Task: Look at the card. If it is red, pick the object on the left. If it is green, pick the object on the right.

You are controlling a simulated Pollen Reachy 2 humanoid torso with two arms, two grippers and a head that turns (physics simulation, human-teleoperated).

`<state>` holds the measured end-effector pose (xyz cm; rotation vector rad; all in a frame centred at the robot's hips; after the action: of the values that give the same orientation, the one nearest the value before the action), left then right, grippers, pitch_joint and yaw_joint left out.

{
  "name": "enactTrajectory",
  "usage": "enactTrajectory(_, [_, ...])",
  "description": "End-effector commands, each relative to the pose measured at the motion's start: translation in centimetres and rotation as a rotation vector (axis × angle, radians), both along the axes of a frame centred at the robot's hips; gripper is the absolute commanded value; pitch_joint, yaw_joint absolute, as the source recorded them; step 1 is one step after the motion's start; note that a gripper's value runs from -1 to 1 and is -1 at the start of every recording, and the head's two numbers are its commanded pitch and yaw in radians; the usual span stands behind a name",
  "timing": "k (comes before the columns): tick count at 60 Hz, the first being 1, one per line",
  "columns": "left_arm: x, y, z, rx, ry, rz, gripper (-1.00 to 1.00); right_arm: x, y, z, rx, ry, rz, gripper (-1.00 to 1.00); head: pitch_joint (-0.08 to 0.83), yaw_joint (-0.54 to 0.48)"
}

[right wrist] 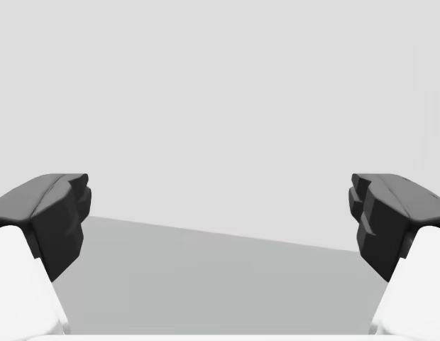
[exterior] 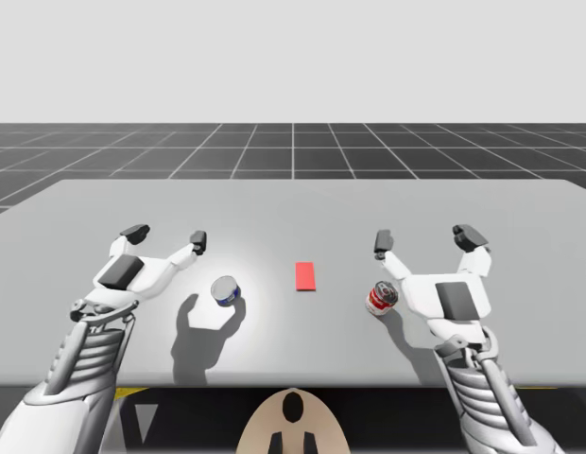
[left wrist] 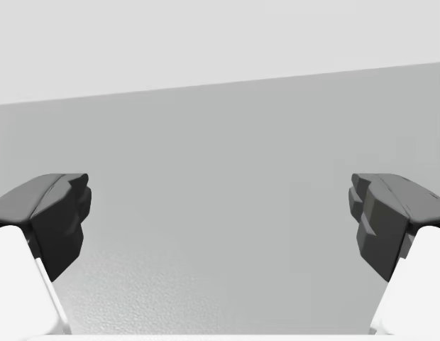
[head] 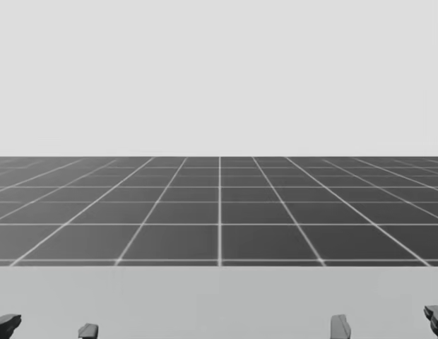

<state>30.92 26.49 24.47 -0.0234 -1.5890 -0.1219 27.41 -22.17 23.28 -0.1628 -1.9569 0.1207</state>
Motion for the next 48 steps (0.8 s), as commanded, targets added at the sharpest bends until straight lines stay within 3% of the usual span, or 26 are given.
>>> enactTrajectory(1, [-0.01,-0.08,-0.05,0.010,-0.004,0.002,-1.00,-0.07,0.62,-0.26,0.031,-0.009,-0.042,-1.00,0.023,0.00])
enactTrajectory(12, [-0.06,-0.07,0.00,0.008,-0.005,0.003,-1.00,0.37,0.38,-0.22,0.036,0.033,-0.051,-1.00,0.118,0.01])
enactTrajectory(36, [0.07,0.02,-0.07,0.013,-0.001,-0.001,-1.00,0.66,0.44,-0.53,0.009,0.046,-0.056,-1.00,0.521,-0.02])
enactTrajectory(48, [0.05,0.07,0.03,0.017,-0.003,-0.003,-1.00,0.83,0.48,-0.82,0.005,0.060,-0.057,-1.00,0.657,-0.05])
